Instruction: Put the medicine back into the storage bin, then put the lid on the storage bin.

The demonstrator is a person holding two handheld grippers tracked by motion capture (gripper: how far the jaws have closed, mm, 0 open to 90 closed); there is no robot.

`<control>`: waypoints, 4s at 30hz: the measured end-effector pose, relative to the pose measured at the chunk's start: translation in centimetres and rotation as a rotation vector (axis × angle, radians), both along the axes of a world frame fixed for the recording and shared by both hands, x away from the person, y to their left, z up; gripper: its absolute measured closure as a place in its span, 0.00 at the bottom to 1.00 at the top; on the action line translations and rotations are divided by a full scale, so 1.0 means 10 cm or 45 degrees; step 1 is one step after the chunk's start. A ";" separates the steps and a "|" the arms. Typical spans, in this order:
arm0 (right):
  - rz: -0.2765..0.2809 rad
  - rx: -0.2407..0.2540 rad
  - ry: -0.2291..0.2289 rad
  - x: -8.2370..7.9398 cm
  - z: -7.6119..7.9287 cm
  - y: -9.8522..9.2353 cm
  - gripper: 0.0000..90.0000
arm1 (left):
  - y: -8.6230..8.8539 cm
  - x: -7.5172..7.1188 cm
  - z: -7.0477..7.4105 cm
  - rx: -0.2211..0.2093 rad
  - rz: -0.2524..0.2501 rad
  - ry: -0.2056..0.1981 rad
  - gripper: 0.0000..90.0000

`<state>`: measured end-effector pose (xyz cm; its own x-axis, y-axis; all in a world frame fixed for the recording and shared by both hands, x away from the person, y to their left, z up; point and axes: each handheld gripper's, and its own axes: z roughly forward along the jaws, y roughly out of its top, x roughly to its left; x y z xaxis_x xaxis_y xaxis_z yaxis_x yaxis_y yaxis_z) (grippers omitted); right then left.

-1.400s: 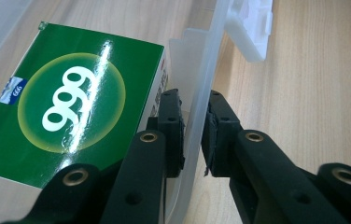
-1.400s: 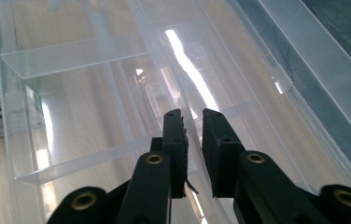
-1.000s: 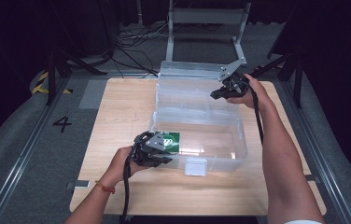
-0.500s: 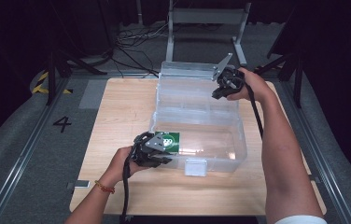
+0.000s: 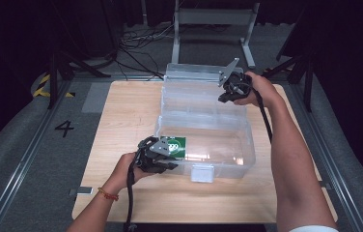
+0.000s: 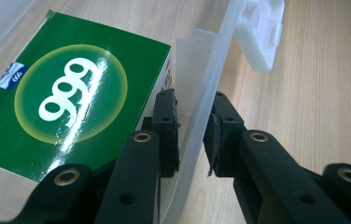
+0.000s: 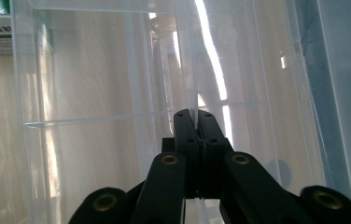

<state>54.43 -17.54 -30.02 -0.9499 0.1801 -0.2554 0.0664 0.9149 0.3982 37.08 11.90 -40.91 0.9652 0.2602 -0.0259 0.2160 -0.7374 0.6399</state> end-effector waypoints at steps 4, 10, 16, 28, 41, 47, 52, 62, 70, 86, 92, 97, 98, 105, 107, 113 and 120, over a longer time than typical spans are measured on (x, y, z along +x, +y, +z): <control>0.000 0.008 -0.027 -0.04 0.01 0.00 1.00 | 0.00 0.00 0.00 -0.007 0.018 0.015 0.84; 0.023 0.033 -0.061 -0.10 0.01 -0.02 1.00 | 0.00 0.00 0.00 -0.006 0.027 0.026 0.84; 0.033 0.019 -0.085 -0.13 0.03 0.01 1.00 | -0.01 0.00 0.00 -0.010 0.034 0.024 0.84; 0.054 0.087 -0.151 -0.33 0.11 0.01 1.00 | -0.04 -0.04 0.00 0.010 0.055 -0.007 0.83; 0.065 0.114 -0.231 -0.67 0.20 0.00 1.00 | -0.05 -0.08 0.00 0.031 0.070 -0.015 0.82; 0.070 0.120 -0.269 -0.84 0.20 -0.02 1.00 | -0.05 -0.09 0.00 0.029 0.067 -0.007 0.81; 0.084 0.117 -0.291 -0.93 0.20 -0.03 1.00 | -0.04 -0.09 0.00 0.028 0.068 -0.002 0.79; 0.105 0.126 -0.341 -1.11 0.19 -0.04 1.00 | -0.05 -0.10 0.00 0.028 0.078 -0.002 0.78; 0.093 0.153 -0.343 -1.24 0.15 -0.06 0.99 | -0.06 -0.10 0.01 0.040 0.073 -0.002 0.77; 0.104 0.172 -0.388 -1.48 0.10 -0.07 0.99 | -0.09 -0.12 0.02 0.058 0.064 -0.009 0.76; 0.104 0.205 -0.380 -1.59 0.06 -0.11 0.99 | -0.09 -0.12 0.02 0.056 0.065 -0.015 0.76; 0.106 0.234 -0.373 -1.68 0.01 -0.14 0.99 | -0.10 -0.13 0.01 0.057 0.075 -0.025 0.75; 0.103 0.236 -0.368 -1.70 0.00 -0.14 0.99 | -0.10 -0.13 0.01 0.057 0.077 -0.027 0.75; 0.100 0.250 -0.369 -1.80 -0.05 -0.15 0.98 | -0.10 -0.14 0.01 0.064 0.081 -0.034 0.74; 0.109 0.253 -0.380 -1.82 -0.06 -0.16 0.98 | -0.11 -0.14 0.02 0.071 0.079 -0.040 0.73; 0.120 0.271 -0.396 -1.89 -0.11 -0.16 0.98 | -0.11 -0.16 0.01 0.066 0.094 -0.063 0.71; 0.123 0.295 -0.374 -1.93 -0.15 -0.18 0.98 | -0.14 -0.28 0.04 0.143 0.066 -0.092 0.36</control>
<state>35.11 -19.29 -31.56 -0.8579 0.1778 -0.4821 -0.1633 0.7951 0.5840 34.24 10.53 -40.49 0.9486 0.3073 0.0754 0.2121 -0.7945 0.5690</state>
